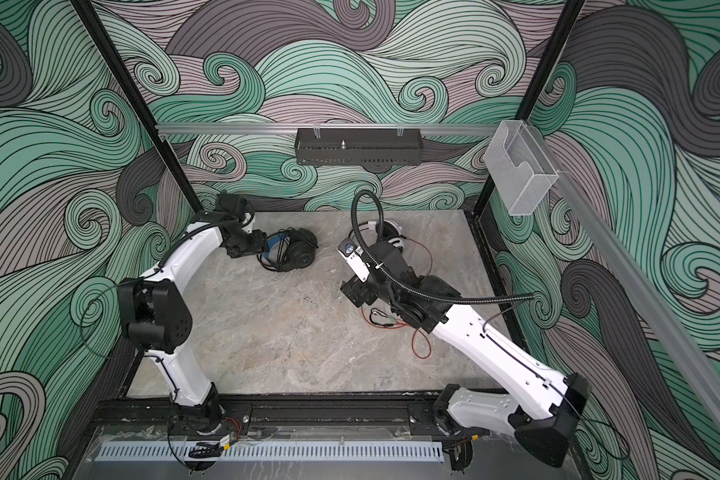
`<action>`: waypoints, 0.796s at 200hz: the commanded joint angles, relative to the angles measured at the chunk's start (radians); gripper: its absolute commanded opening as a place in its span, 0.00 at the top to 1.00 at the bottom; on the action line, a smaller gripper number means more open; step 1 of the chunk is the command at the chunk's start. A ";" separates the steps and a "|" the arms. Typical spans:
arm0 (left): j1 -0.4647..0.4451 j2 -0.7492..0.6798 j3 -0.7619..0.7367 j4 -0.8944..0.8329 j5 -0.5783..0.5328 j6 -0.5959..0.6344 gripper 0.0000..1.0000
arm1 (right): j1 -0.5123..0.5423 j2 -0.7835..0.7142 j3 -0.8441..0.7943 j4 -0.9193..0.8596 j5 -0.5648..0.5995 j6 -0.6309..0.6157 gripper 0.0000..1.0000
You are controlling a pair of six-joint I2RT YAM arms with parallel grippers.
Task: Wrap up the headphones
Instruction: 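Set the wrapped black headset down farther from the robot with the left gripper, then move the left gripper down to the white headset's headband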
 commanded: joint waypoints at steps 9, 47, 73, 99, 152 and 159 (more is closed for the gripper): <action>-0.200 -0.041 -0.080 0.200 0.006 -0.237 0.30 | -0.021 -0.007 -0.024 0.011 -0.002 0.033 0.01; -0.326 0.220 0.156 0.213 0.063 -0.419 0.28 | -0.060 -0.030 -0.056 -0.009 0.011 0.049 0.01; -0.354 0.447 0.419 0.175 0.069 -0.483 0.28 | -0.119 -0.050 -0.089 -0.048 0.021 0.103 0.01; -0.354 0.644 0.681 0.108 0.023 -0.536 0.27 | -0.202 -0.080 -0.114 -0.072 -0.015 0.134 0.01; -0.366 0.873 0.937 0.066 -0.084 -0.602 0.28 | -0.276 -0.130 -0.162 -0.072 -0.068 0.142 0.01; -0.371 0.887 0.944 0.065 -0.092 -0.610 0.32 | -0.280 -0.133 -0.164 -0.071 -0.071 0.142 0.01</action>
